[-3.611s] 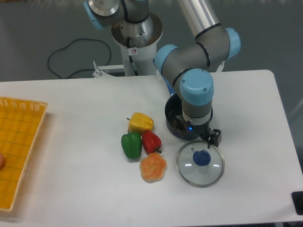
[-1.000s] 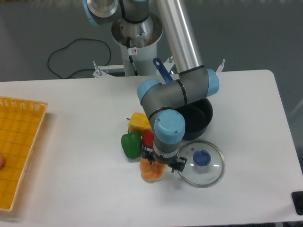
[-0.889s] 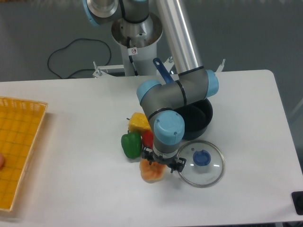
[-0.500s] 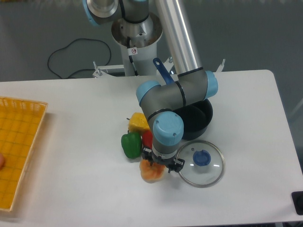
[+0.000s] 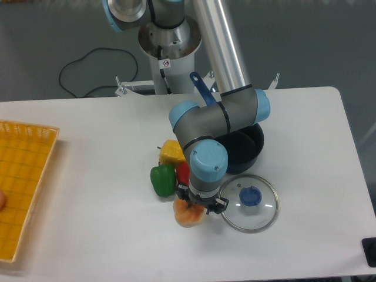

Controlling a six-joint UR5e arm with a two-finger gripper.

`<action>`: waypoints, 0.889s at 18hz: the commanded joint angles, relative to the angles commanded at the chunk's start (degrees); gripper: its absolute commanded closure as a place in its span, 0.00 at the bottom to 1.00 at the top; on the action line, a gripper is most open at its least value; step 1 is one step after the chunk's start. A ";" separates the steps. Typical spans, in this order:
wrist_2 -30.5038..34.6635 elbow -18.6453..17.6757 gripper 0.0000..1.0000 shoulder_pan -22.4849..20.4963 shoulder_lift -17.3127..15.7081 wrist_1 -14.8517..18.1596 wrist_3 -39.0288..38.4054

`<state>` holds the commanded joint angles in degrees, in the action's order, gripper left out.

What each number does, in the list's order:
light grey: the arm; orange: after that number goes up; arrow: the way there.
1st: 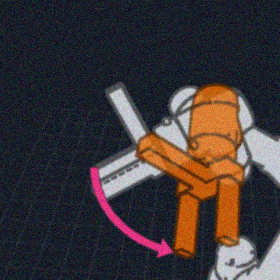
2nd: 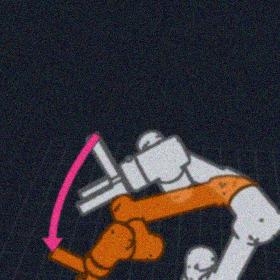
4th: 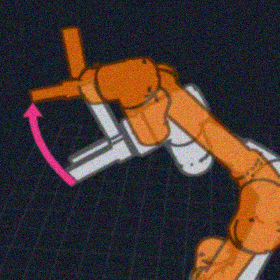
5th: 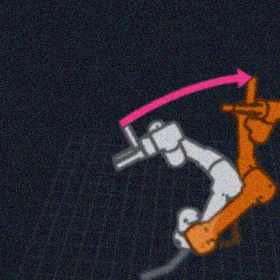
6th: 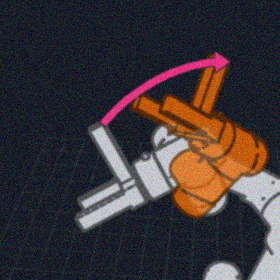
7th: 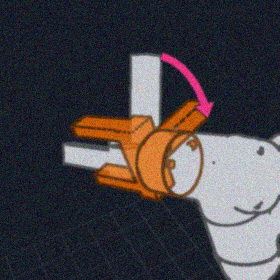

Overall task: Pick up the bread
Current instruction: 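Lower the open gripper around the orange bun and close it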

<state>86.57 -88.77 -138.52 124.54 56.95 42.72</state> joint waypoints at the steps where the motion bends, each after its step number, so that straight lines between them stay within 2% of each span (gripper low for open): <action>1: 0.00 0.00 0.52 0.00 0.00 -0.09 0.00; 2: 0.00 0.00 0.54 0.00 0.00 0.00 0.00; 7: 0.00 0.00 0.86 0.00 -0.44 0.00 -0.53; 9: 0.00 0.00 0.96 0.00 -0.70 0.09 -0.62; 11: 0.00 0.00 1.00 0.00 -0.70 0.00 -0.53; 16: -0.17 0.00 1.00 0.00 -2.19 0.18 -0.53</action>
<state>86.40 -88.77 -138.52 122.35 57.13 42.19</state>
